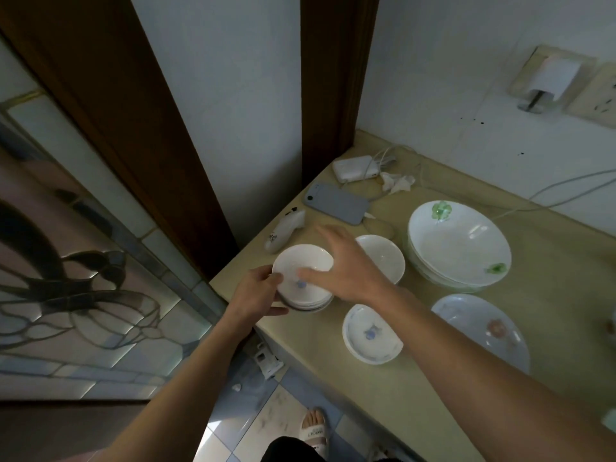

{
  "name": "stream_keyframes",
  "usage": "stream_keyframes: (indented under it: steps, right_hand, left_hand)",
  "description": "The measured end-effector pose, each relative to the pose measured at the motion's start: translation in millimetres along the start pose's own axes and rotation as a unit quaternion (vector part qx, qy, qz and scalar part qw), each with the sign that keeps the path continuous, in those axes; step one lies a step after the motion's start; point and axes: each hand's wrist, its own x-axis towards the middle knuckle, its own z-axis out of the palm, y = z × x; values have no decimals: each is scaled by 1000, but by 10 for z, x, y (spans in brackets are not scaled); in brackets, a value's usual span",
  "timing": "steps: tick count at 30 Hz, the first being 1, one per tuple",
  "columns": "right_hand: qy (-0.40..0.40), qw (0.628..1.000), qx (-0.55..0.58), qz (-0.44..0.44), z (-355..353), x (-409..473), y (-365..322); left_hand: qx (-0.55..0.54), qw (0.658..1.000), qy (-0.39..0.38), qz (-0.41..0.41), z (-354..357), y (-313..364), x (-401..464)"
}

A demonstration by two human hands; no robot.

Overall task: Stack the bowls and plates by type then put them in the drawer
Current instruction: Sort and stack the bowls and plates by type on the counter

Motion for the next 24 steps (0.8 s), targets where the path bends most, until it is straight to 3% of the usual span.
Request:
stream_keyframes:
  steps: [2, 4, 9, 15, 19, 24]
  right_hand:
    - [112, 992, 57, 25, -144, -167, 52]
    - [151, 980, 102, 78, -212, -333, 122]
    - [27, 941, 261, 214, 18, -641, 237]
    - [29, 931, 280, 233, 401, -549, 201]
    - [50, 936, 277, 213, 526, -539, 83]
    - [68, 901, 361, 229, 648, -563, -82]
  left_hand:
    - [-5, 1000, 5, -18, 9, 18, 27]
    - [-6, 999, 5, -33, 16, 45, 46]
    - [35, 998, -6, -57, 50, 122, 90]
    - [65, 997, 19, -25, 151, 121, 136]
    - [-19, 999, 31, -26, 198, 46, 143]
    - [-126, 991, 20, -25, 224, -66, 92]
